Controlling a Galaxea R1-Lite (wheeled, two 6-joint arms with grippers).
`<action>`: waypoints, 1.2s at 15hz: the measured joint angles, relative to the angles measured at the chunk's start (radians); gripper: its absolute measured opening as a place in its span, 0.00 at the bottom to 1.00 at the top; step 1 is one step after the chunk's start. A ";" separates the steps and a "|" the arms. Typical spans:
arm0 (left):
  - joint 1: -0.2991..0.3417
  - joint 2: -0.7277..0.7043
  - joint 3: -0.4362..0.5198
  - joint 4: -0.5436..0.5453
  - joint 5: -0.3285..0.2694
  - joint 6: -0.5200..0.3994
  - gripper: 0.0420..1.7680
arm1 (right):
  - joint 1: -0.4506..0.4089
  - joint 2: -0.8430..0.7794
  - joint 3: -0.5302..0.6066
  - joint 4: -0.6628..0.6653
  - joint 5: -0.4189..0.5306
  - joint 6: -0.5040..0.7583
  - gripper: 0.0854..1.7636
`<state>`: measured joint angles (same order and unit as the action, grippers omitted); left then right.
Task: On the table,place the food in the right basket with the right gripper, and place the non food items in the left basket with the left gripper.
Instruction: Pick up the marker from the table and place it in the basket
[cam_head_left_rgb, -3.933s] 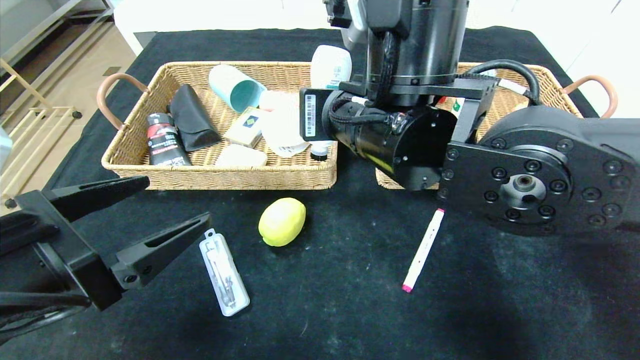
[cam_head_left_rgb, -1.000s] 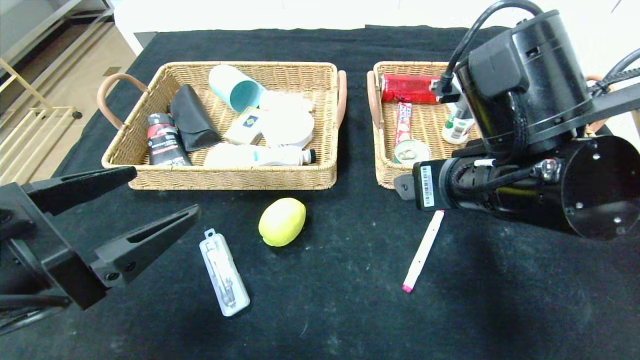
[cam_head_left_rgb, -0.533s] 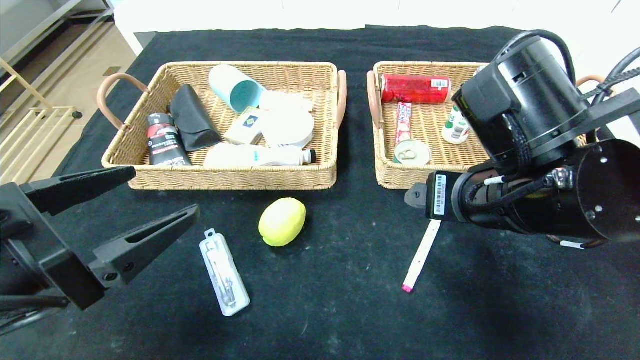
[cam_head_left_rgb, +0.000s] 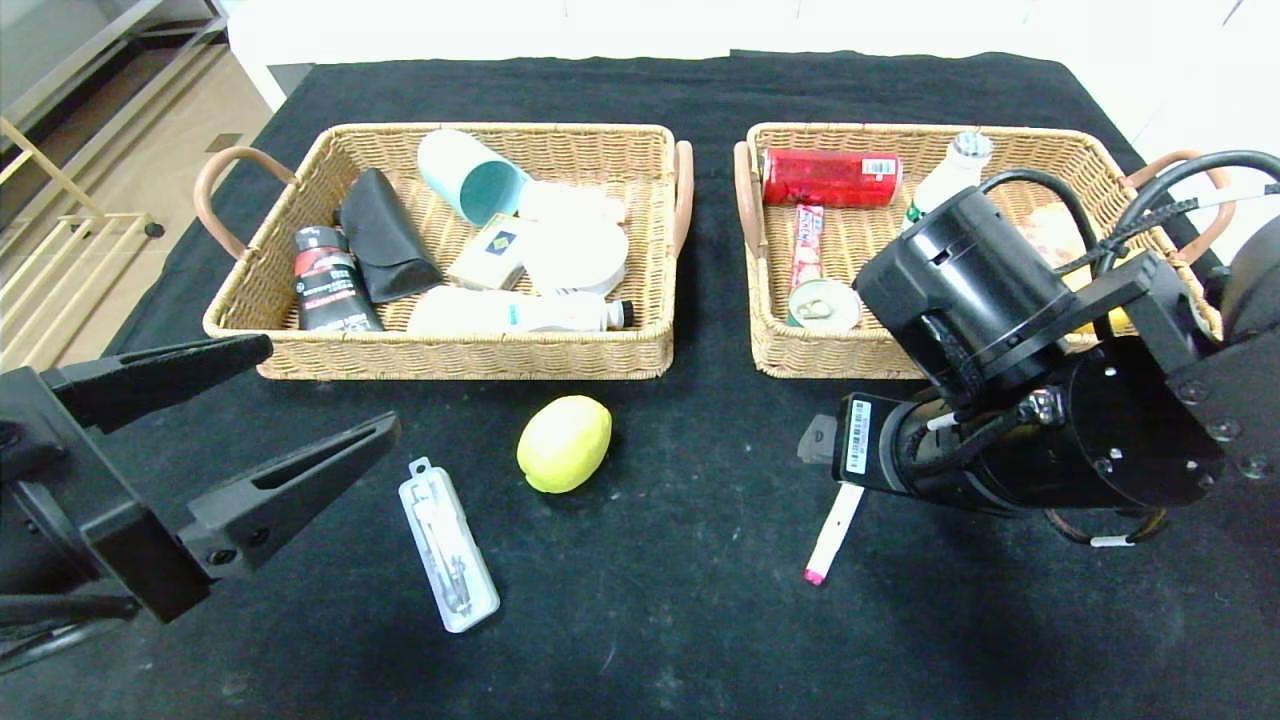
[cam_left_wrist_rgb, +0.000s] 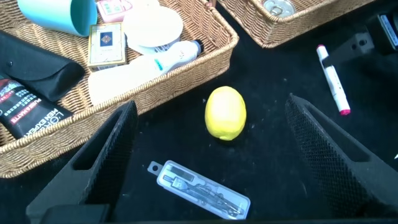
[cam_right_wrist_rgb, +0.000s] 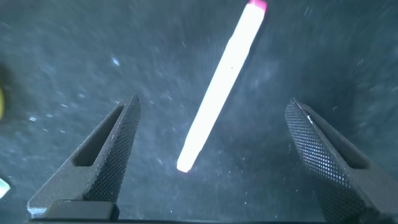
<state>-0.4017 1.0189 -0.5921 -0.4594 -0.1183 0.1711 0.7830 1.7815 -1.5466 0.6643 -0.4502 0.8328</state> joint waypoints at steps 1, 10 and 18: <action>0.000 0.000 0.001 -0.001 0.001 0.005 0.97 | -0.004 0.005 0.009 0.000 0.019 0.009 0.96; -0.001 0.000 0.003 -0.001 0.001 0.009 0.97 | -0.016 0.061 0.011 0.000 0.031 0.026 0.96; -0.001 -0.004 0.003 0.001 0.001 0.010 0.97 | -0.015 0.086 0.010 0.000 0.030 0.026 0.97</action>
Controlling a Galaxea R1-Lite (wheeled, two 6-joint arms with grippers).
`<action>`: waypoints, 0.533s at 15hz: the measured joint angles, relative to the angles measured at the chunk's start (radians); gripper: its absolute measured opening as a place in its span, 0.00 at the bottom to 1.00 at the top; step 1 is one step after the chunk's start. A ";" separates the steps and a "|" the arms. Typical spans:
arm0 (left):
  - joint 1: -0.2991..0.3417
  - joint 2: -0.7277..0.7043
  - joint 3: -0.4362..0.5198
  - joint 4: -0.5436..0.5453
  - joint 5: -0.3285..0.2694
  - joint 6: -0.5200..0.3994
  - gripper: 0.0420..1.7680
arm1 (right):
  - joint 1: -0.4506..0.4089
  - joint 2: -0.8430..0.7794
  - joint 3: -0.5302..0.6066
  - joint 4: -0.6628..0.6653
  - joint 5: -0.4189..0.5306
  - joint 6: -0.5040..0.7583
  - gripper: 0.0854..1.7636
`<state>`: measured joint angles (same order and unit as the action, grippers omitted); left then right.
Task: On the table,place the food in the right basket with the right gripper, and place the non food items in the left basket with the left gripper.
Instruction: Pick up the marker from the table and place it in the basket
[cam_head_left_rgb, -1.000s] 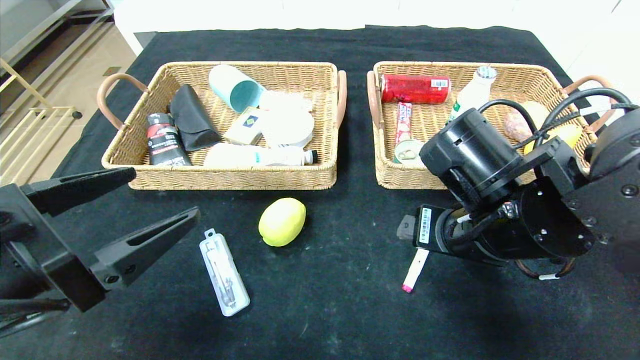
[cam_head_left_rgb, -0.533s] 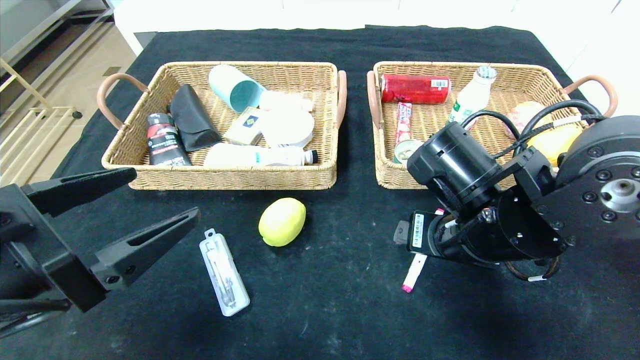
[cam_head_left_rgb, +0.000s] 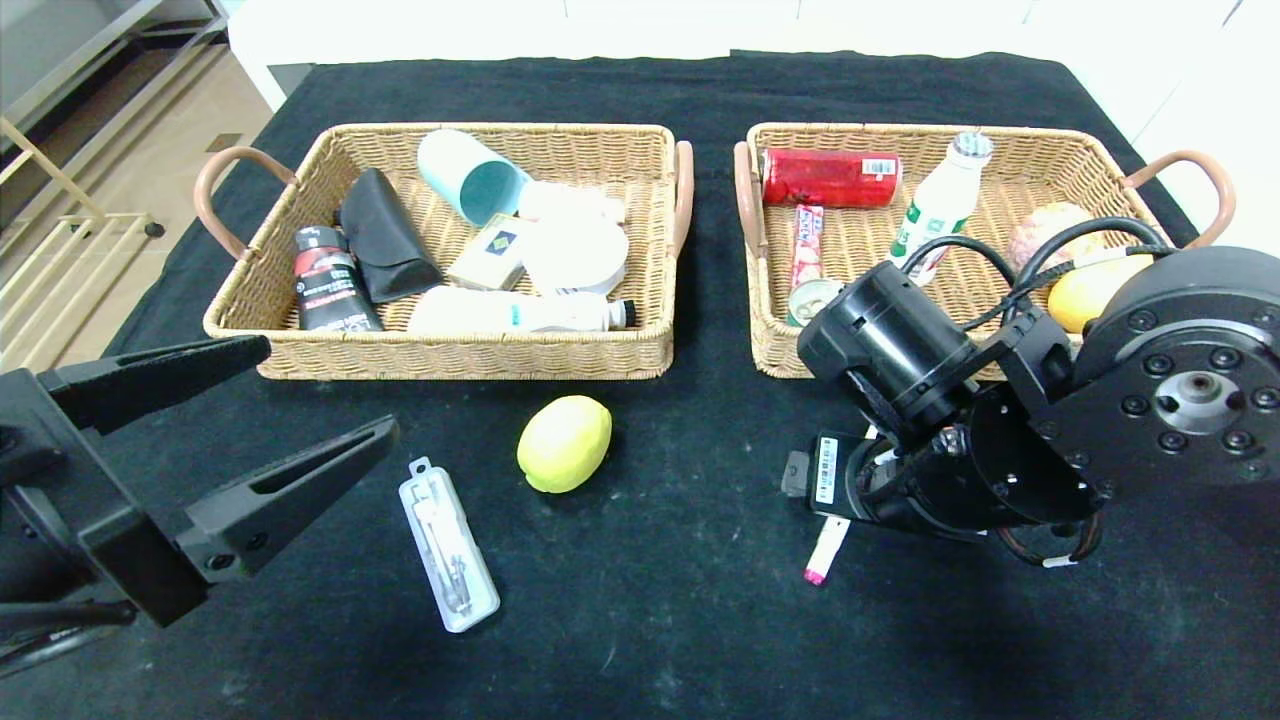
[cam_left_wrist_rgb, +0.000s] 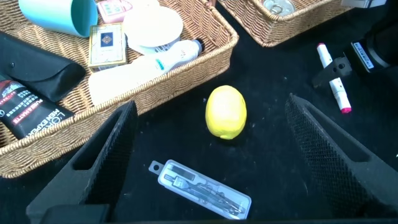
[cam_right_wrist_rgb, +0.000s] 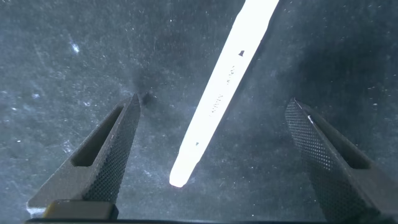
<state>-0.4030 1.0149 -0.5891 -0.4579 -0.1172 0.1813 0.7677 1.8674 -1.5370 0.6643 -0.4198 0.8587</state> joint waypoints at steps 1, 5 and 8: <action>0.000 -0.001 0.000 0.000 0.000 0.000 0.97 | 0.000 0.003 0.000 0.000 0.000 0.000 0.97; 0.000 -0.005 0.000 0.001 -0.001 0.000 0.97 | 0.004 0.012 0.001 -0.001 0.000 0.000 0.84; 0.000 -0.006 0.000 0.001 -0.001 0.001 0.97 | 0.005 0.016 0.001 0.001 0.000 0.000 0.57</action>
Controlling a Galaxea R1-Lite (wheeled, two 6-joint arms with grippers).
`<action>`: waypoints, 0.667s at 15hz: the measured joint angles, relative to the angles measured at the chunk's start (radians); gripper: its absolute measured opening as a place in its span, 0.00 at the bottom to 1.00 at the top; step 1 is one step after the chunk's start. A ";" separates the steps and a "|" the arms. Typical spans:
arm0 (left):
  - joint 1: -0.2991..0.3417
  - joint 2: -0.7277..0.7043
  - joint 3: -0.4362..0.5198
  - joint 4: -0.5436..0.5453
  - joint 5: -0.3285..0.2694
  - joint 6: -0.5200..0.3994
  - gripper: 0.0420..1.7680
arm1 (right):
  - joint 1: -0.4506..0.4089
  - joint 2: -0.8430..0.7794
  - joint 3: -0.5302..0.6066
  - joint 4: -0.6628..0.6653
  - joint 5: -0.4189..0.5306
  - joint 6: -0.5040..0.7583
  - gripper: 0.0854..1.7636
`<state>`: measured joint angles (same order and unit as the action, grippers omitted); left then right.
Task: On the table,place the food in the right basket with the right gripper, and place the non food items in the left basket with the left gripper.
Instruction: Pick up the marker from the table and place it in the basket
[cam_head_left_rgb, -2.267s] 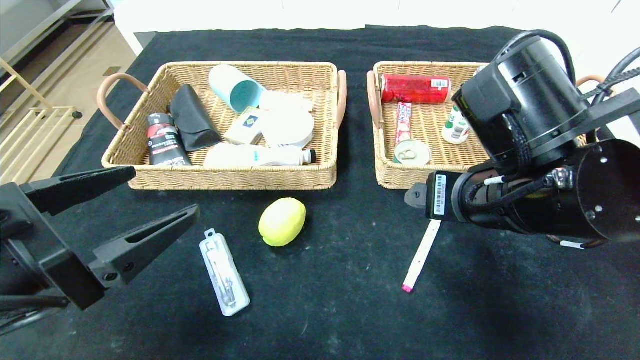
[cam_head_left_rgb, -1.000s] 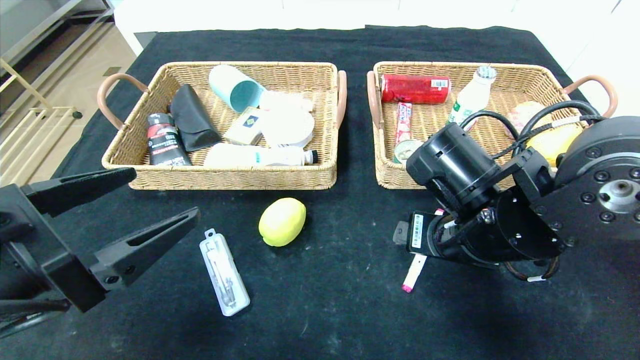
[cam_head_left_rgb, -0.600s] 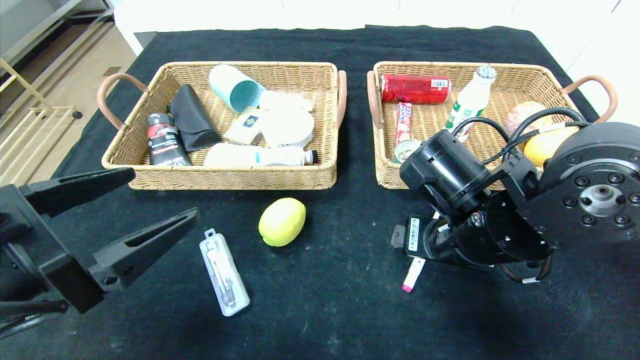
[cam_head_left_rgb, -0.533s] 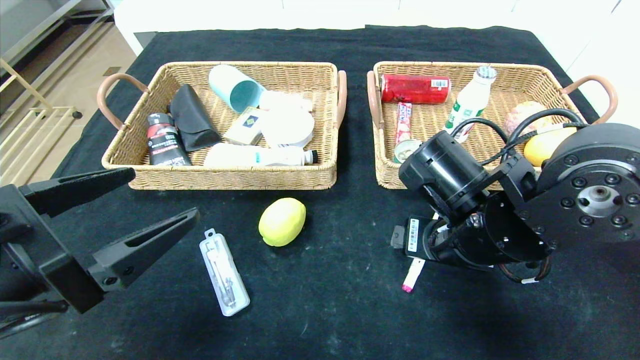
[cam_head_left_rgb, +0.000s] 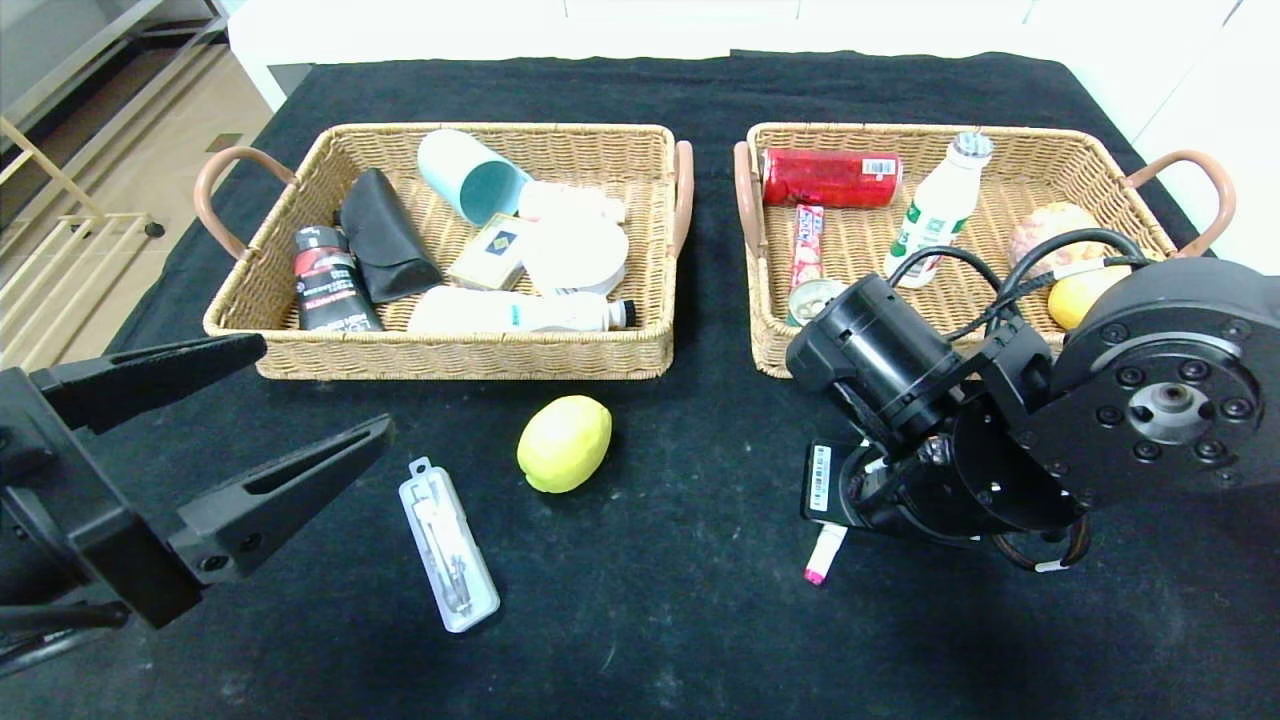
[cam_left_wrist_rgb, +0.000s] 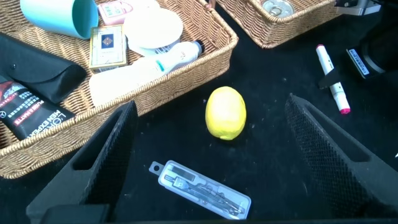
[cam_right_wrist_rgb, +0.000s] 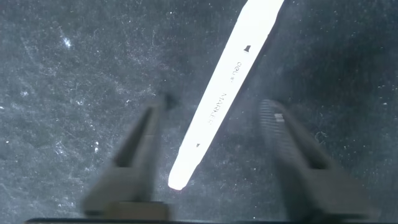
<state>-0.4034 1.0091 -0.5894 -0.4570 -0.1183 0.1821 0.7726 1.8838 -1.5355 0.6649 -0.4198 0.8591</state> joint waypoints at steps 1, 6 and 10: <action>0.000 0.000 0.000 0.000 0.000 0.000 0.97 | 0.000 0.001 0.000 0.000 0.000 0.000 0.51; 0.000 -0.001 0.000 0.000 -0.001 0.002 0.97 | 0.001 0.001 0.003 -0.001 -0.001 0.000 0.10; -0.001 -0.007 0.001 0.000 -0.001 0.009 0.97 | 0.003 0.004 0.006 -0.001 -0.001 0.000 0.11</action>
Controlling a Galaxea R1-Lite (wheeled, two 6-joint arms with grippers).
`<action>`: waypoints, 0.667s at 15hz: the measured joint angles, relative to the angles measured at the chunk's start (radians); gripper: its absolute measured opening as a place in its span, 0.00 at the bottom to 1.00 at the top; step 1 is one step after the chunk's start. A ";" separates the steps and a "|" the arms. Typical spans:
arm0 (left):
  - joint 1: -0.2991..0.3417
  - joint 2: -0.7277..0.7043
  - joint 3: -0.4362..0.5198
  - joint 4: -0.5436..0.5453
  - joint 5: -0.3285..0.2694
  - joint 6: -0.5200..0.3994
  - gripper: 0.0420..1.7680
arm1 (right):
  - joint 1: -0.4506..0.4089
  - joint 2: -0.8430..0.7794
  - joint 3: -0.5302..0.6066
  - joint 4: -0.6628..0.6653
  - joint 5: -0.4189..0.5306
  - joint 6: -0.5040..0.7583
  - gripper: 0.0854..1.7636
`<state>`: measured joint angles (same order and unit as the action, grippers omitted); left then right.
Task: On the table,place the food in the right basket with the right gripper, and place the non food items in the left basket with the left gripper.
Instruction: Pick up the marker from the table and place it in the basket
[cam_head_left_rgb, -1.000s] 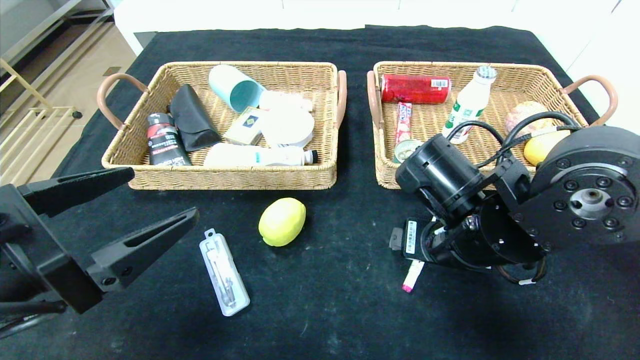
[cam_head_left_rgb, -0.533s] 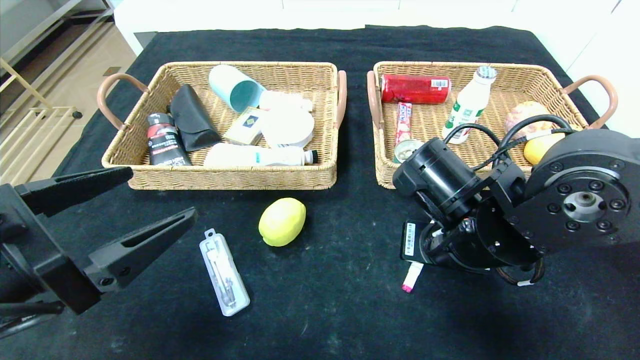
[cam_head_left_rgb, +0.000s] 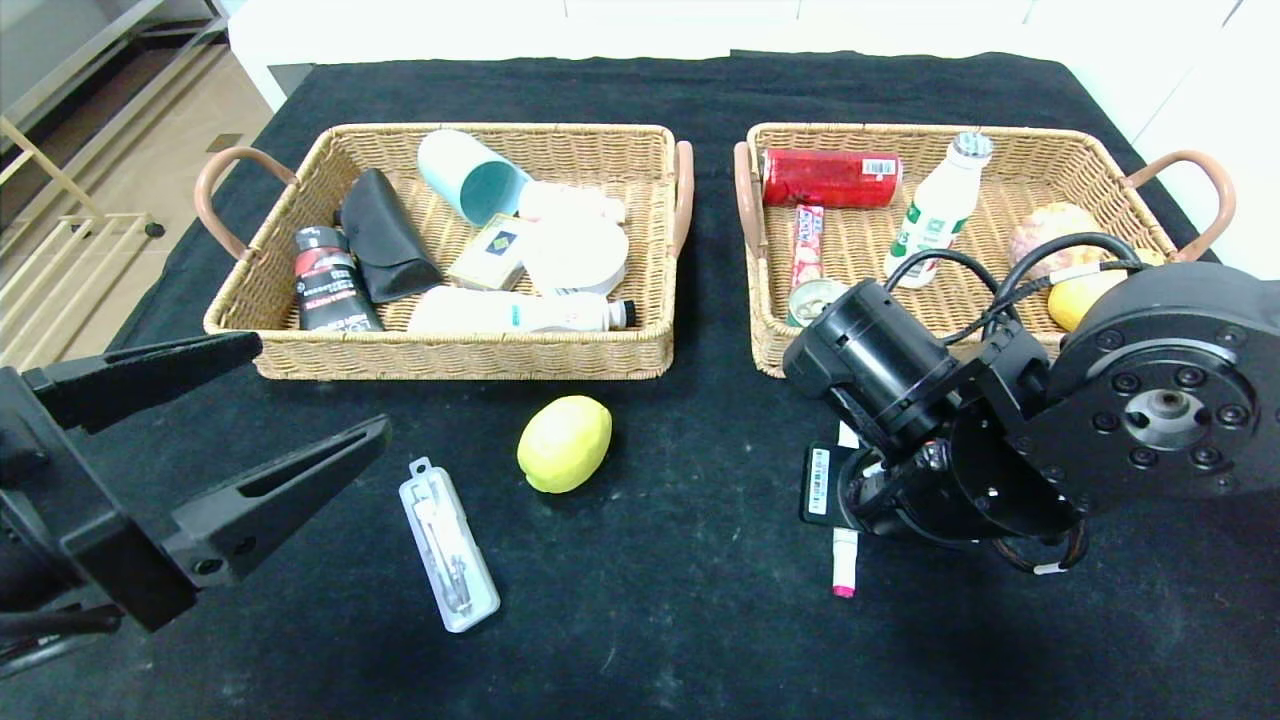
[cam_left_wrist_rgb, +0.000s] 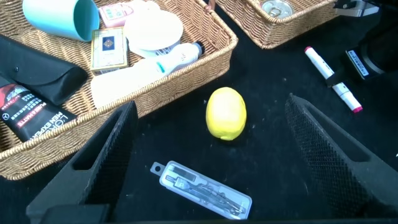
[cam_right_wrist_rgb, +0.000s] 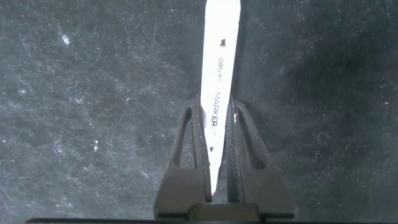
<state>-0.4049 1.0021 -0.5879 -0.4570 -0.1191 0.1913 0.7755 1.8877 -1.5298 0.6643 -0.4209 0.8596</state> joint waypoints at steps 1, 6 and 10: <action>0.000 -0.002 0.000 0.000 0.000 0.001 0.97 | 0.000 0.001 0.001 0.000 0.000 0.000 0.11; 0.000 -0.008 -0.002 0.000 -0.001 0.001 0.97 | 0.003 0.001 0.002 0.001 0.000 0.001 0.11; 0.000 -0.008 -0.002 0.000 0.000 0.001 0.97 | 0.006 -0.006 -0.001 0.017 -0.001 -0.003 0.11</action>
<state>-0.4049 0.9943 -0.5902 -0.4570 -0.1196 0.1923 0.7817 1.8819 -1.5309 0.6815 -0.4223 0.8568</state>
